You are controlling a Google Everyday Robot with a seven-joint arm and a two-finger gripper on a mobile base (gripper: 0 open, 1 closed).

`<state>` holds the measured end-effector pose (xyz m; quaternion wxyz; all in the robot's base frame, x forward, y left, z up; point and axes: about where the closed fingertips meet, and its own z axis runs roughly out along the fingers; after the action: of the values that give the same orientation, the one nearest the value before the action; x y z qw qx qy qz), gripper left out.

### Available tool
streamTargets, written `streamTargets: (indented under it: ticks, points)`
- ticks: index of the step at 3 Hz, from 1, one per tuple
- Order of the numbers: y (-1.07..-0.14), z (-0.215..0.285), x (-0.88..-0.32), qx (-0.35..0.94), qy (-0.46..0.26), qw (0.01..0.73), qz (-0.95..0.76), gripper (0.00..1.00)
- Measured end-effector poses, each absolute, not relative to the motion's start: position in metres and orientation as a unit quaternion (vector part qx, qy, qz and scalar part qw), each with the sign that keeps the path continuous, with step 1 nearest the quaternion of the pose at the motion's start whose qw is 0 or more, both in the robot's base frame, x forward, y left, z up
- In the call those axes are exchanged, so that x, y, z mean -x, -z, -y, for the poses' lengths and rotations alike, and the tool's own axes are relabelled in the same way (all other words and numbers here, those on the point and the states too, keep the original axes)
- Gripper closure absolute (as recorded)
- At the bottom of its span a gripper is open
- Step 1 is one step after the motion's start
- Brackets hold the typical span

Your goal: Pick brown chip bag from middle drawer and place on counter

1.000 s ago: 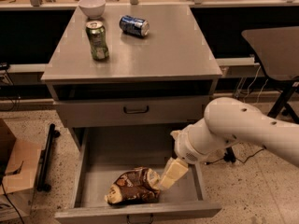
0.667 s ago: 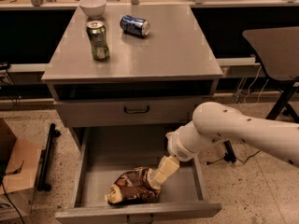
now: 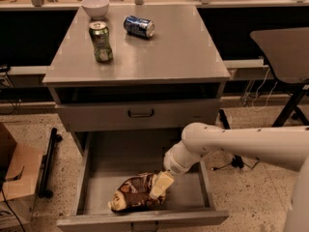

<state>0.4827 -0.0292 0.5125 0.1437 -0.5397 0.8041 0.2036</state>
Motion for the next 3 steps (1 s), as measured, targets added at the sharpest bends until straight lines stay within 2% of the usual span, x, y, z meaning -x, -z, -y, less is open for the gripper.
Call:
streamTargets:
  ticks: [1, 3]
  points:
    - [-0.467, 0.015, -0.483, 0.523, -0.222, 0.131, -0.813, 0.0]
    - [-0.395, 0.006, -0.479, 0.483, -0.246, 0.088, -0.836, 0.37]
